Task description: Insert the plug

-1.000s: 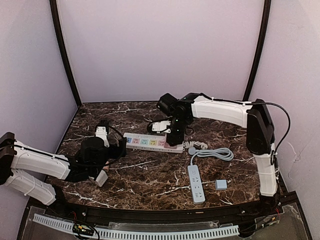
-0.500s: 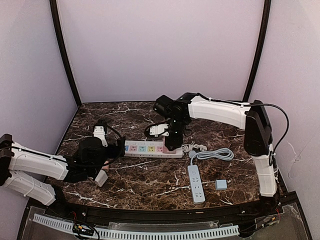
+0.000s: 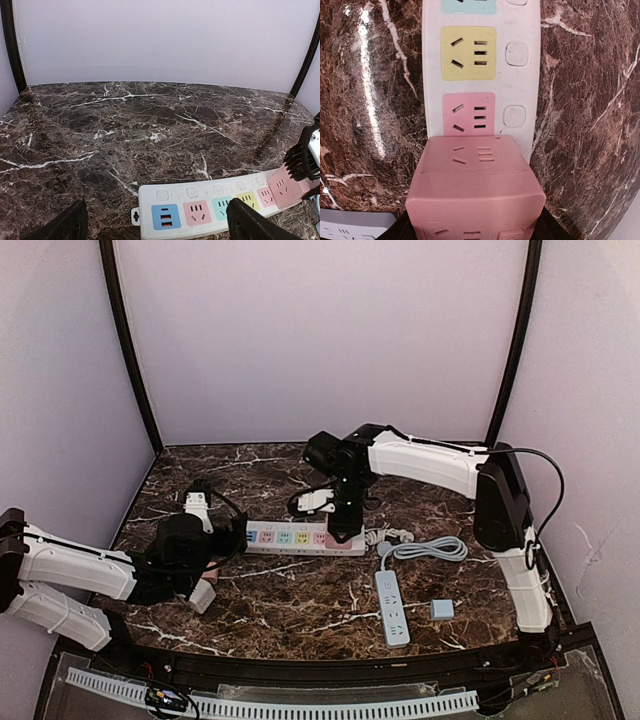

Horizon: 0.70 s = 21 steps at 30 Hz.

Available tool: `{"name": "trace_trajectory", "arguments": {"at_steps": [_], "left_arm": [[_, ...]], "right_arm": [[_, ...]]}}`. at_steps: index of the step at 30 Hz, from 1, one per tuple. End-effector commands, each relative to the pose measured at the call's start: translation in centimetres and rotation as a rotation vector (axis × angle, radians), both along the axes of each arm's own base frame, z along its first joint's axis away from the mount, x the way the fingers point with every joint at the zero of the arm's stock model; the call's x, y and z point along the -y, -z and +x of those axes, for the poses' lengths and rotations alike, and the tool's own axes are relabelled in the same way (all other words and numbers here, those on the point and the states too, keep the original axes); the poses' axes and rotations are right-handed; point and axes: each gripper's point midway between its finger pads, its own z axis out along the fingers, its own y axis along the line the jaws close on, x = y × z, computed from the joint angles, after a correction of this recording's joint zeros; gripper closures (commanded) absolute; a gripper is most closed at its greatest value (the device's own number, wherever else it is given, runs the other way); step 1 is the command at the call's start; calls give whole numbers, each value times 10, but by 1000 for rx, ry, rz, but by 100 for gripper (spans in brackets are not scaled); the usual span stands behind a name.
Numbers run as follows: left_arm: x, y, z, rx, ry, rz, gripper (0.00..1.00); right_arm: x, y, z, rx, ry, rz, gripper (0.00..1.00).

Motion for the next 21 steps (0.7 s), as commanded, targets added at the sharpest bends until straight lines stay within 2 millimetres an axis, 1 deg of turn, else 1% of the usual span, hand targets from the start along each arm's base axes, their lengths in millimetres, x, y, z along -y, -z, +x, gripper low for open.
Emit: {"name": "trace_trajectory", "arguments": {"at_steps": [1,3,5,11,14,17,19,21], "left_arm": [[-8,3,0,3,-22,9,4],[-9,3,0,3,-23,8,4],[-9,3,-1,4,-22,3,4],[-8,2,-1,3,-20,-2,4],[-10,3,-1,3,-24,-1,4],[-10,3,-1,4,-26,-1,4],[-10,3,-1,4,-25,-1,4],[-10,3,-1,3,-25,0,4]], "right_arm": [[43,114,-46,-253,34,-225,100],[49,114,-42,-236,50,-231,100],[50,113,-40,-228,52,-229,100],[41,112,-35,-221,74,-219,100],[34,103,-31,-202,89,-194,100],[25,87,-30,-187,97,-147,91],[20,74,-29,-170,103,-118,82],[17,62,-27,-148,111,-93,70]]}}
